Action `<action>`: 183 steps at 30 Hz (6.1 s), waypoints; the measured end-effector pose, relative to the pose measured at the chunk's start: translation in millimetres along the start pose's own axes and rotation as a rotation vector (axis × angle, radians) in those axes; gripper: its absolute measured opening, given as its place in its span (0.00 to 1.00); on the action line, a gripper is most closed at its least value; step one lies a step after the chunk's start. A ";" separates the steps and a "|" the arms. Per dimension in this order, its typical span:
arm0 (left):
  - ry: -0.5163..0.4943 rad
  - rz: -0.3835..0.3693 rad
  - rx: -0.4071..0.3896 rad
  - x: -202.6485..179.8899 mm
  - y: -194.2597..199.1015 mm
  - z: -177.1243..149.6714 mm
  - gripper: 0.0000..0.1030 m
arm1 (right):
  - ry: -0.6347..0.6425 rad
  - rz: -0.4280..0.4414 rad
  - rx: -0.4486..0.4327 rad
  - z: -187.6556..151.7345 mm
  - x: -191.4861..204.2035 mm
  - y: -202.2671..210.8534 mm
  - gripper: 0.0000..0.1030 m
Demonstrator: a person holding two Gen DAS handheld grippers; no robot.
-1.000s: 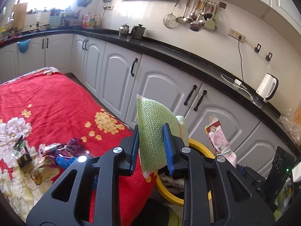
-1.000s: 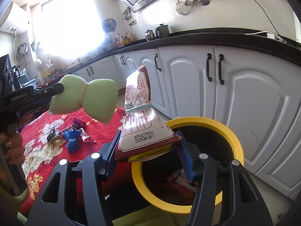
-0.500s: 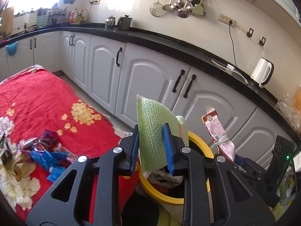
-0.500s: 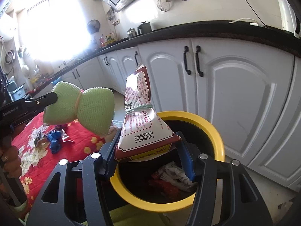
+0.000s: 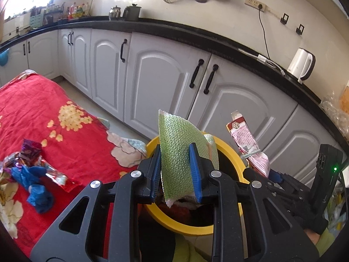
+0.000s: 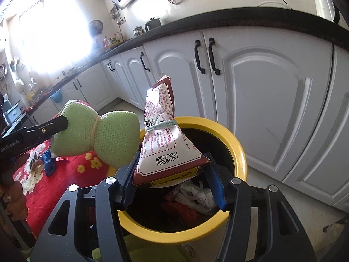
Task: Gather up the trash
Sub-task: 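Open both tools to drop the sponge and snack bag into the bin, then move both open tools back toward the wrappers and blue bag on the table, then grasp the gold candy wrapper with the left tool while the right tool grasps the blue bag, then carry the gold wrapper and blue bag over the bin with both tools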
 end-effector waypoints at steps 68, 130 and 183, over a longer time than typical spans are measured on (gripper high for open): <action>0.128 0.178 -0.152 109.6 75.9 10.8 0.89 | 0.200 0.049 -0.146 25.9 110.7 31.7 0.92; 0.402 0.258 0.111 301.2 61.4 -60.1 0.50 | 0.432 0.325 0.270 -63.7 289.1 -142.3 0.65; 0.218 0.279 0.111 246.8 69.4 -52.5 0.06 | 0.346 0.416 0.221 -52.4 260.7 -81.1 0.09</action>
Point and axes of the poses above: each gripper's, at about its wrist camera, not at the fingertips, and y roughly against the way its jaws point, x to its left, z to its top, the point moved 8 cm from there along -y, roughly the way its jaws point, and after that the axes turned 11 degrees about z, right-handed, at the moved point
